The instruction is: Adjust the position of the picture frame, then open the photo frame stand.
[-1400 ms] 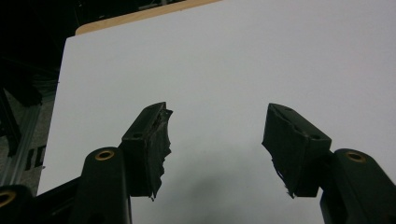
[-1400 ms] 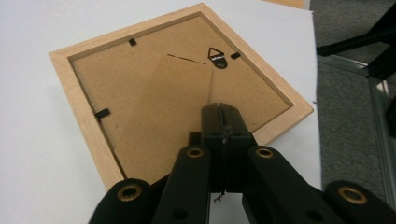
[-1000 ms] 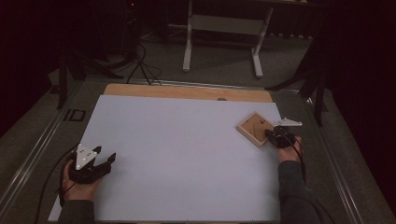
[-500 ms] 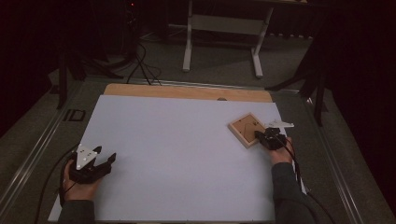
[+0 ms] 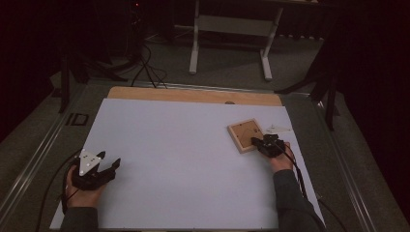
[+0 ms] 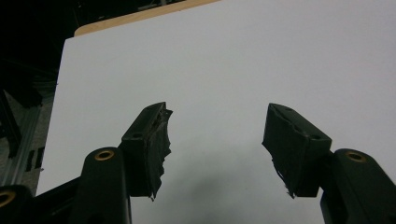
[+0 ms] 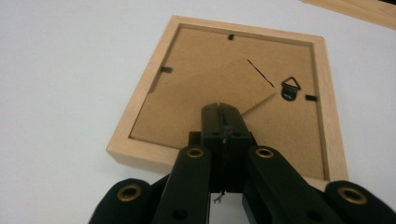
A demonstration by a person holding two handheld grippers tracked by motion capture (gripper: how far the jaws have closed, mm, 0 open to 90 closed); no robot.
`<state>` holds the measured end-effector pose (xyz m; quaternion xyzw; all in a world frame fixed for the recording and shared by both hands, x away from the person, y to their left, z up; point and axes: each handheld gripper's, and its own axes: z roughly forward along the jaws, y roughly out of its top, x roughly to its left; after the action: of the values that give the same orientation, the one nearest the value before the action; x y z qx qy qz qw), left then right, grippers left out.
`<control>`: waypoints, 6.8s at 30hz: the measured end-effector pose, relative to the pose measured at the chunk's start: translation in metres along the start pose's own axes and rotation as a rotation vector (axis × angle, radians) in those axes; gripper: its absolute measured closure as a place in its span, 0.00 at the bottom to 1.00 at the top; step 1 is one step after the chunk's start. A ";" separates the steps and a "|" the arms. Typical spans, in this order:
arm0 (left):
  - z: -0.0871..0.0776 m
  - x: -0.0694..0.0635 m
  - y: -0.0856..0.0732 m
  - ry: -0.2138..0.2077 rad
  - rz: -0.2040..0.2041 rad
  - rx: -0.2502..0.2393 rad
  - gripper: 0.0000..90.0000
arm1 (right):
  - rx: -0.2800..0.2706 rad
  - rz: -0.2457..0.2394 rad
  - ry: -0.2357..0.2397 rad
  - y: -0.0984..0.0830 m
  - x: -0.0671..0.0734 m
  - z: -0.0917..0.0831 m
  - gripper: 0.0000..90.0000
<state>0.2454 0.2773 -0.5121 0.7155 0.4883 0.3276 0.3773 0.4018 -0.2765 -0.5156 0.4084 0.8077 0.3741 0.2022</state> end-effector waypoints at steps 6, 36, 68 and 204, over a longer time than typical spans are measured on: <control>0.001 0.000 0.000 -0.002 0.002 0.002 0.45 | -0.006 -0.018 0.027 0.003 0.011 0.005 1.00; 0.001 -0.001 0.001 -0.004 0.005 0.000 0.45 | -0.014 -0.162 0.180 0.027 0.088 0.034 1.00; 0.005 -0.010 0.003 -0.032 0.025 0.006 0.45 | -0.032 -0.291 0.312 0.039 0.158 0.049 1.00; 0.076 -0.129 0.046 -0.383 0.140 0.061 0.53 | -0.006 -0.211 0.263 0.028 0.154 0.025 0.80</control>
<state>0.2896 0.1274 -0.5235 0.8080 0.3663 0.1963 0.4176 0.3416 -0.1295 -0.5129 0.2684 0.8645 0.4034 0.1340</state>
